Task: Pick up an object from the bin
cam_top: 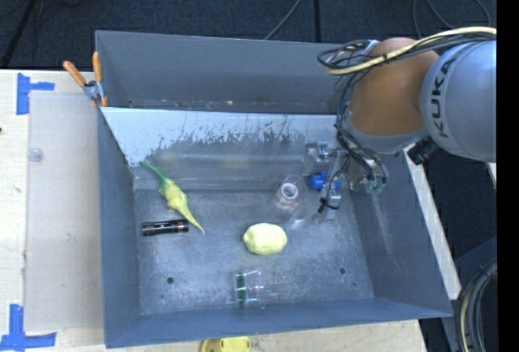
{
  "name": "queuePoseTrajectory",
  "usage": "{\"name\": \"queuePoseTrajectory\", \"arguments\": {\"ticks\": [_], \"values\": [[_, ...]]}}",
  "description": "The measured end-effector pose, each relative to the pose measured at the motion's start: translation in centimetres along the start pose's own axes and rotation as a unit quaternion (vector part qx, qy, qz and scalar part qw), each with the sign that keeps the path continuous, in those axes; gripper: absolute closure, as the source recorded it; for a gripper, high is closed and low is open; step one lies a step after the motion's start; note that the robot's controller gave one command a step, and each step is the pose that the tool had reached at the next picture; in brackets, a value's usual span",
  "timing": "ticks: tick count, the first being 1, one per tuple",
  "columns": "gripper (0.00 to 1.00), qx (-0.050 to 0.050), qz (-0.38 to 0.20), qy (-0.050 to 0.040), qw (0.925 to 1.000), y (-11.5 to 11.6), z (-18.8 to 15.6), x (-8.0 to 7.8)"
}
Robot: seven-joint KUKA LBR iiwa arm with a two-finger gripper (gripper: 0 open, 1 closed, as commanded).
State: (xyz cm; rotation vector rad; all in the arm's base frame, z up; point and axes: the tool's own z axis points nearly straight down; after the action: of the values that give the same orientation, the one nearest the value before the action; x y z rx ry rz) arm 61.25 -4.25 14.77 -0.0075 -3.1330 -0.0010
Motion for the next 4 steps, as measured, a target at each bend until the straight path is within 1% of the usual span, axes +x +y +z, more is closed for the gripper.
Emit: {"name": "queuePoseTrajectory", "arguments": {"ticks": [1, 2, 3, 4], "values": [[0.0, 0.0, 0.0, -0.0036, 1.0, 0.0, -0.5, -0.1], [0.0, 0.001, -0.028, -0.0042, 0.9996, 2.3, 3.7, 2.1], [0.0, 0.0, -0.029, -0.0002, 0.9996, 6.5, 7.2, 3.5], [1.0, 0.001, -0.199, -0.0024, 0.98, 7.6, 7.9, 9.0]]}}
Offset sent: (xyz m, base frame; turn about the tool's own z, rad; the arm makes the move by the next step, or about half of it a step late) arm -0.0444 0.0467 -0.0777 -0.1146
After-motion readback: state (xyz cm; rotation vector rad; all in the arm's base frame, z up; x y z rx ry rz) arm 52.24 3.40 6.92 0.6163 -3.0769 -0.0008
